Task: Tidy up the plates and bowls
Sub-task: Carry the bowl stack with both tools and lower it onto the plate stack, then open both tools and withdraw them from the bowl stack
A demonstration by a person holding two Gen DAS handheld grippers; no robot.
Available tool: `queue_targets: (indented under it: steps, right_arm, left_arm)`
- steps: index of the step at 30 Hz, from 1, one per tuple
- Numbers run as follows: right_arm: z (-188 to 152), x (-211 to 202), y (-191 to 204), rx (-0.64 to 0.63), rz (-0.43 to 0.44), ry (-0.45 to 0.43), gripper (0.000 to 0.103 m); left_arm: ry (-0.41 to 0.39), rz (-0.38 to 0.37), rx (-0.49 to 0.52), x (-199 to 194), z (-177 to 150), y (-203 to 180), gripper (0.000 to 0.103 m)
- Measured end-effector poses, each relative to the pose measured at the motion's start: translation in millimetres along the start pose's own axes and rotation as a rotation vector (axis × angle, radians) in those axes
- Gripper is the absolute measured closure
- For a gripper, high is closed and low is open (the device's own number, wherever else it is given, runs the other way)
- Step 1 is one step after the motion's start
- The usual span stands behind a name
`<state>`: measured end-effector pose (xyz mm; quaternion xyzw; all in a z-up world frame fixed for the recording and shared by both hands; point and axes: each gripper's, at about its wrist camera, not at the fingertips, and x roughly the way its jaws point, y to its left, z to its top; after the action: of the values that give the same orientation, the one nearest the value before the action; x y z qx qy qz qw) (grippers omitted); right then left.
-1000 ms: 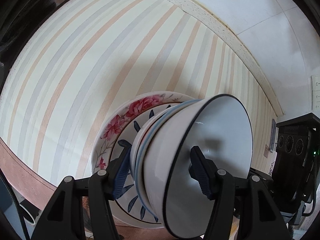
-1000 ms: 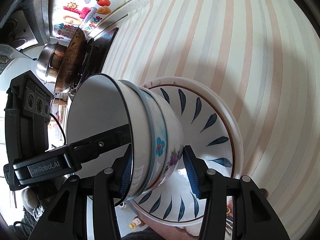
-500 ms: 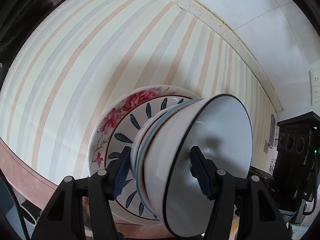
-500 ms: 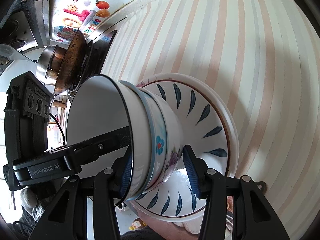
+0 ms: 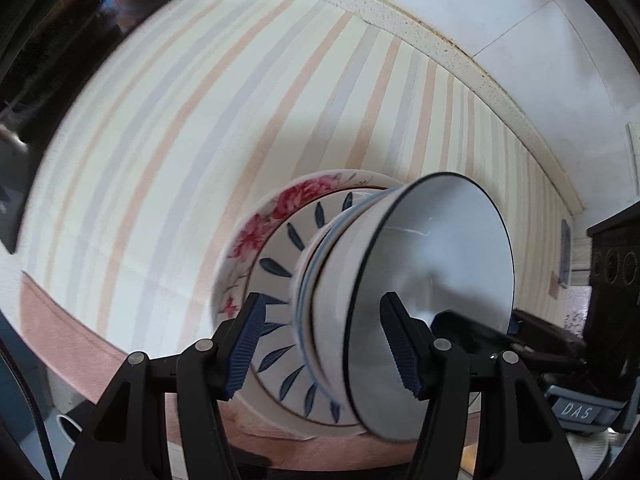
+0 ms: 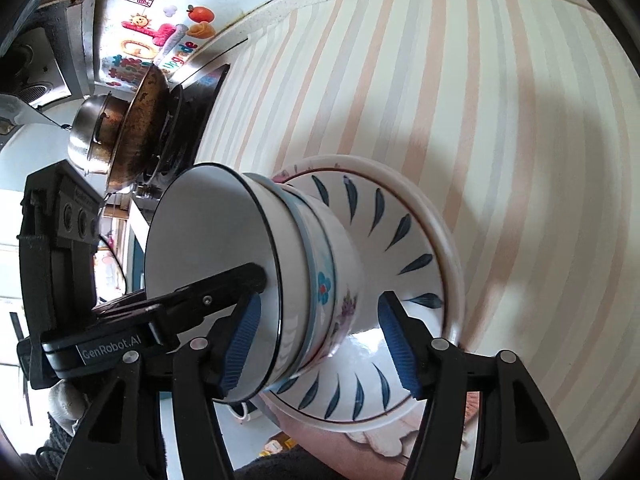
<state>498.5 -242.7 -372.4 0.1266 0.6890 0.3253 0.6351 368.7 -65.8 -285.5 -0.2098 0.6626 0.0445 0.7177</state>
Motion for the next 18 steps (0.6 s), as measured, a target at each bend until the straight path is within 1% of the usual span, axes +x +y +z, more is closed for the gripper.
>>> queue_targets:
  steps: [3, 6, 8, 10, 12, 14, 15, 16, 17, 18]
  right_arm:
    - [-4, -9, 3, -0.015, -0.037, -0.012, 0.039]
    - [-10, -23, 12, -0.044, -0.081, -0.043, 0.038]
    - [-15, -35, 20, -0.070, -0.127, -0.071, 0.030]
    - [-21, -45, 27, -0.085, -0.159, -0.101, 0.029]
    - [-28, -55, 37, -0.095, -0.203, -0.128, 0.024]
    - [-38, -67, 46, -0.090, -0.228, -0.177, 0.015]
    - [-41, -71, 50, -0.087, -0.241, -0.200, 0.013]
    - [-46, -76, 55, -0.087, -0.261, -0.229, 0.011]
    - [-50, -80, 60, -0.081, -0.285, -0.254, 0.009]
    - [-55, -84, 64, -0.067, -0.310, -0.279, 0.007]
  left_arm:
    - [-0.028, 0.050, 0.024, -11, -7, -3, 0.046]
    - [-0.054, 0.098, 0.055, -22, -14, -7, 0.045]
    - [-0.076, 0.121, 0.082, -31, -18, -9, 0.045]
    - [-0.091, 0.150, 0.106, -38, -20, -11, 0.045]
    - [-0.117, 0.173, 0.135, -46, -23, -12, 0.037]
    - [-0.151, 0.191, 0.159, -56, -26, -9, 0.036]
    - [-0.167, 0.197, 0.173, -62, -28, -7, 0.035]
    - [-0.174, 0.198, 0.178, -65, -28, -5, 0.027]
    - [-0.184, 0.202, 0.185, -69, -29, -2, 0.013]
    - [-0.196, 0.206, 0.202, -75, -31, 0, 0.010]
